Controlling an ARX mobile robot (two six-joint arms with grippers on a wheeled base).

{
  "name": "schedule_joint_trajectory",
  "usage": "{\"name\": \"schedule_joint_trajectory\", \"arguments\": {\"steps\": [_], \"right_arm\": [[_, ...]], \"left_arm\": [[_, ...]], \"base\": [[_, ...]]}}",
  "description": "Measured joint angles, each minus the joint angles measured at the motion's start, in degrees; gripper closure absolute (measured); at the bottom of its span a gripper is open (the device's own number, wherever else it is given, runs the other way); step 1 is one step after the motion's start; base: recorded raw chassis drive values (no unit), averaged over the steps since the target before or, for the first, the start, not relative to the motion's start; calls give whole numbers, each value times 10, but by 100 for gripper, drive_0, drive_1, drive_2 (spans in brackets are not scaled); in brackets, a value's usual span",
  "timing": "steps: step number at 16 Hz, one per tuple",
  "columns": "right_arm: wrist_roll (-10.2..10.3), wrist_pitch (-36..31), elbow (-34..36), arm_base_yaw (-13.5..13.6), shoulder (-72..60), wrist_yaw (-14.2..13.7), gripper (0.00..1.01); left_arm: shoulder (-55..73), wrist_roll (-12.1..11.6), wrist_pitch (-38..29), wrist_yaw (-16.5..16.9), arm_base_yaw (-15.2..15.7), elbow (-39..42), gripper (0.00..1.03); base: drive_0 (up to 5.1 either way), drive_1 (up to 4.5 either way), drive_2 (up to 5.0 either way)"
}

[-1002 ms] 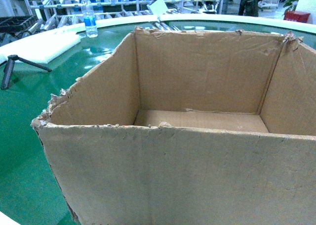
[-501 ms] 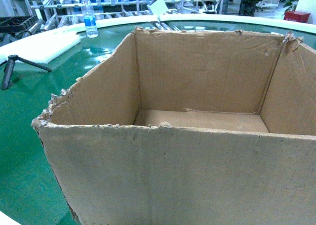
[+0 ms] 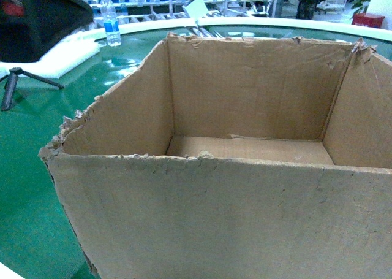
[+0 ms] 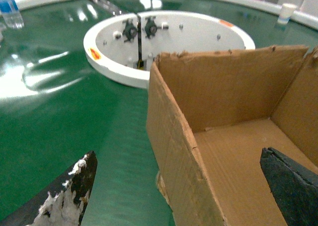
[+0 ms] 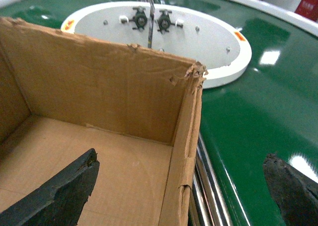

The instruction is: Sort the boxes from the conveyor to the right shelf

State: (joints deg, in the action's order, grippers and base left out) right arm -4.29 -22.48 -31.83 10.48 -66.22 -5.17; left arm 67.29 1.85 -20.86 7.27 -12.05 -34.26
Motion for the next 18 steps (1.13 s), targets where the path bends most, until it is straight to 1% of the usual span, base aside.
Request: {"name": "schedule_joint_trajectory", "arguments": {"steps": [1, 2, 3, 4, 5, 6, 7, 8, 10, 13, 15, 16, 17, 18], "right_arm": [[5, 20, -30, 0, -43, -5, 3], [15, 36, -49, 0, -74, -8, 3], [24, 49, -59, 0, -104, -12, 3], [28, 49, -62, 0, -124, -25, 3], [35, 57, -66, -4, -136, -26, 3], [40, 57, -67, -8, -139, -28, 3], [45, 53, -67, -13, -140, -29, 3], [49, 57, -65, -22, -143, -28, 3], [52, 48, -54, -23, -148, -28, 3], [55, 35, -46, -23, -151, -28, 4], [56, 34, -44, -23, -150, -28, 25], [56, 36, -44, -23, -148, -28, 37], [56, 37, -43, -23, -147, -28, 48], [56, 37, -42, -22, -146, -28, 59]], "left_arm": [[51, 5, 7, 6, -2, -32, 5], [87, 9, 27, 21, -5, -59, 5], [119, 12, 40, 24, -9, -77, 5], [135, 14, 58, 41, -14, -84, 5], [145, 17, 79, 44, -25, -87, 5], [151, 18, 77, 46, -36, -88, 5], [153, 21, 82, 46, -45, -90, 5], [158, 27, 92, 38, -54, -90, 5], [181, 43, 101, 30, -53, -90, 5], [190, 54, 96, 28, -53, -85, 5], [190, 60, 97, 30, -54, -83, 5], [190, 67, 100, 25, -57, -81, 11], [190, 73, 103, 23, -57, -78, 24], [190, 73, 100, 8, -61, -75, 34]], "base": [[0, 0, 0], [0, 0, 0], [0, 0, 0], [0, 0, 0], [0, 0, 0], [0, 0, 0], [0, 0, 0], [0, 0, 0], [0, 0, 0], [0, 0, 0], [0, 0, 0], [0, 0, 0], [0, 0, 0], [0, 0, 0]]}}
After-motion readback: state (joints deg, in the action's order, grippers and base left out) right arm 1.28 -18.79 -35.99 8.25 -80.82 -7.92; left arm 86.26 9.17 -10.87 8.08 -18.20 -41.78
